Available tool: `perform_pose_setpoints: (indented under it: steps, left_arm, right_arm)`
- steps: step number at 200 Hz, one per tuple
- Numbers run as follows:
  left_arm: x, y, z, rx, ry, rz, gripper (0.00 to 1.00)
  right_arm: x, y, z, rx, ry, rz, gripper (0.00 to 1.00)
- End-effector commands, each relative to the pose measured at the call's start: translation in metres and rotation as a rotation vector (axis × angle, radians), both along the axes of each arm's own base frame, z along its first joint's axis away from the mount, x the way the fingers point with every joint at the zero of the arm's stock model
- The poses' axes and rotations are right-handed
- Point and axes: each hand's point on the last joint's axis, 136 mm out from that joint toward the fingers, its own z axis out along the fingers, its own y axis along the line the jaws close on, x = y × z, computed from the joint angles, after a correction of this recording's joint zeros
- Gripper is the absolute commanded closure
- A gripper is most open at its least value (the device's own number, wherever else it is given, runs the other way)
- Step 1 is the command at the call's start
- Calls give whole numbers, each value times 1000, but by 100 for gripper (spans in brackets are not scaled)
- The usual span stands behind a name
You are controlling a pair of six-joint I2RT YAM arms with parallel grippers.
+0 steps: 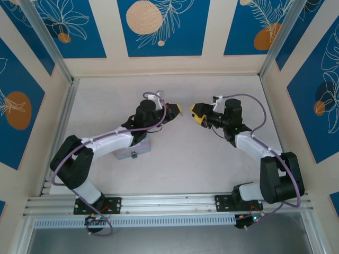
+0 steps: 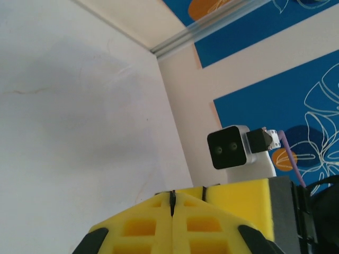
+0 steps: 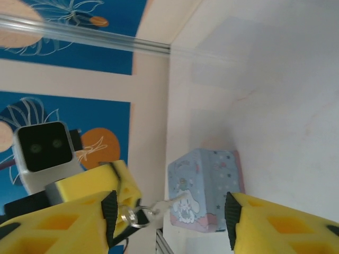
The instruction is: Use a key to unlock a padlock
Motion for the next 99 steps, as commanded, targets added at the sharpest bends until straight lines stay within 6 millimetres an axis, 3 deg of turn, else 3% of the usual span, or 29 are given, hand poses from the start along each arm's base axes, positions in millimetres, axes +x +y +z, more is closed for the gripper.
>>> perform_pose_setpoints:
  steps: [1, 47, 99]
  left_arm:
    - [8, 11, 25, -86, -93, 63, 100]
    - [11, 15, 30, -163, -113, 95, 100]
    - [15, 16, 28, -179, -102, 115, 100]
  right_arm:
    - [2, 12, 24, 54, -112, 48, 46]
    - [15, 18, 32, 97, -163, 52, 51]
    - [16, 38, 36, 148, -184, 94, 52]
